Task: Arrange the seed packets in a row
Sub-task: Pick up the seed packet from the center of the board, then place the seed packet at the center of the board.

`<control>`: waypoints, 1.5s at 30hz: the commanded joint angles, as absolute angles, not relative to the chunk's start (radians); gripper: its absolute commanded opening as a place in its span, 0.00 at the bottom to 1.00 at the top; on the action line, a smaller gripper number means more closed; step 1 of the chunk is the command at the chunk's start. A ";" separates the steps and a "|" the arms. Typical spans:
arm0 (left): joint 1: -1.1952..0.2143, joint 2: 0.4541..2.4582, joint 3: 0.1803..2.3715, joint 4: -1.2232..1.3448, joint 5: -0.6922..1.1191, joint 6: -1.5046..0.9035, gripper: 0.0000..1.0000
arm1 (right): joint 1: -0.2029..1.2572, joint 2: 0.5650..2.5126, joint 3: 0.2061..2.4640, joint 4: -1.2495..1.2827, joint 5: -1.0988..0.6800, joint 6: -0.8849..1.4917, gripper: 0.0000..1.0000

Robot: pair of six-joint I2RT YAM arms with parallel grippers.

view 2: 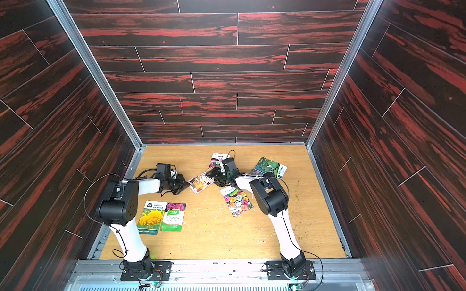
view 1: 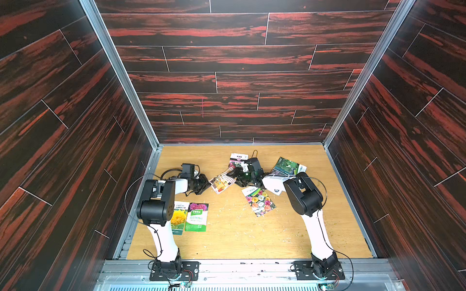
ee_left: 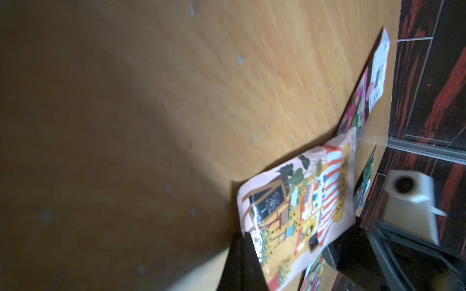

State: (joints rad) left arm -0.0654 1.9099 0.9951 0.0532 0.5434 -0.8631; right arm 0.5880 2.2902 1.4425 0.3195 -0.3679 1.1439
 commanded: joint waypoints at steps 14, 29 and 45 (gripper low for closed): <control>-0.228 1.670 0.883 0.294 0.268 -1.093 0.00 | 0.594 2.169 1.202 0.695 -0.380 1.356 0.39; -0.245 1.451 1.007 -0.272 0.069 -0.819 0.68 | 0.545 2.078 1.170 0.553 -0.669 1.101 0.00; -0.192 1.370 1.031 -0.333 0.146 -0.744 0.71 | 0.664 1.852 0.974 0.093 -0.916 0.628 0.00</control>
